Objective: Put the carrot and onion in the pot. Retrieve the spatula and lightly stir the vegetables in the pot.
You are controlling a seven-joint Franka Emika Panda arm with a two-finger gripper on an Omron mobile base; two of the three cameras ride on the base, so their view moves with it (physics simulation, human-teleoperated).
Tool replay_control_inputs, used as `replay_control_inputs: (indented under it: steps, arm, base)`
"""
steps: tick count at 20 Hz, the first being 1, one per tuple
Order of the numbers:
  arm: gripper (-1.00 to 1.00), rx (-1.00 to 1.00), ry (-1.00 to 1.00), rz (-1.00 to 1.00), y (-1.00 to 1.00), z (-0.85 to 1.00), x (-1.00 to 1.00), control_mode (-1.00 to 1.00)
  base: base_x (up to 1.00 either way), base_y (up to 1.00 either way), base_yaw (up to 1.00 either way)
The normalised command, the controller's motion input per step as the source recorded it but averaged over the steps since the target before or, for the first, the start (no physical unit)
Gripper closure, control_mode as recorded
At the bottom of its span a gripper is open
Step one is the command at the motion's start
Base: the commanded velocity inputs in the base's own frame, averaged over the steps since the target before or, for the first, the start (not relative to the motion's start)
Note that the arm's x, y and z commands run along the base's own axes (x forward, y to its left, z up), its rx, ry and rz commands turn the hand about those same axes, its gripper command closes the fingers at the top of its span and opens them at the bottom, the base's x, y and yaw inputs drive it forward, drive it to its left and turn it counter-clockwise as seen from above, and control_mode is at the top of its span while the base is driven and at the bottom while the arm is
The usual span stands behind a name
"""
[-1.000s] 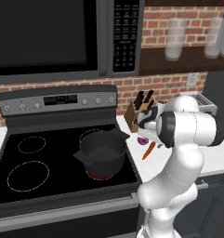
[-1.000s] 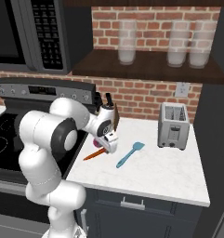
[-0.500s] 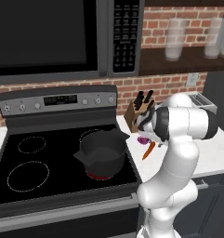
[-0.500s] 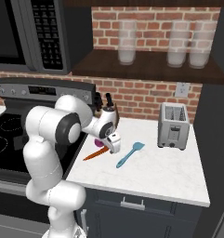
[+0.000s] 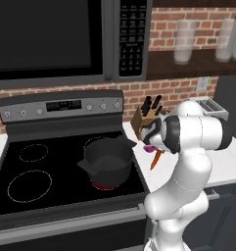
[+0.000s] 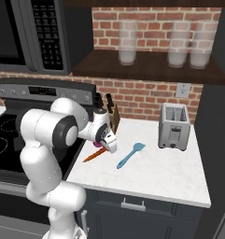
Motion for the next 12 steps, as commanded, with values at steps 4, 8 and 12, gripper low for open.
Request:
replay_control_inputs:
  steps: [4, 8, 12]
  arm:
    - [1.0, 0.0, 0.0, 0.0, 0.39, -0.03, -0.41, -1.0]
    - [1.0, 0.01, -0.01, 0.0, 0.08, 0.18, -0.54, -1.0]
    - [1.0, 0.0, -0.08, 0.0, 0.0, 0.93, -0.89, -1.0]
  base:
    - [0.0, 0.0, 0.0]
    - [0.0, 0.0, 0.0]
    - [0.0, 0.0, 0.0]
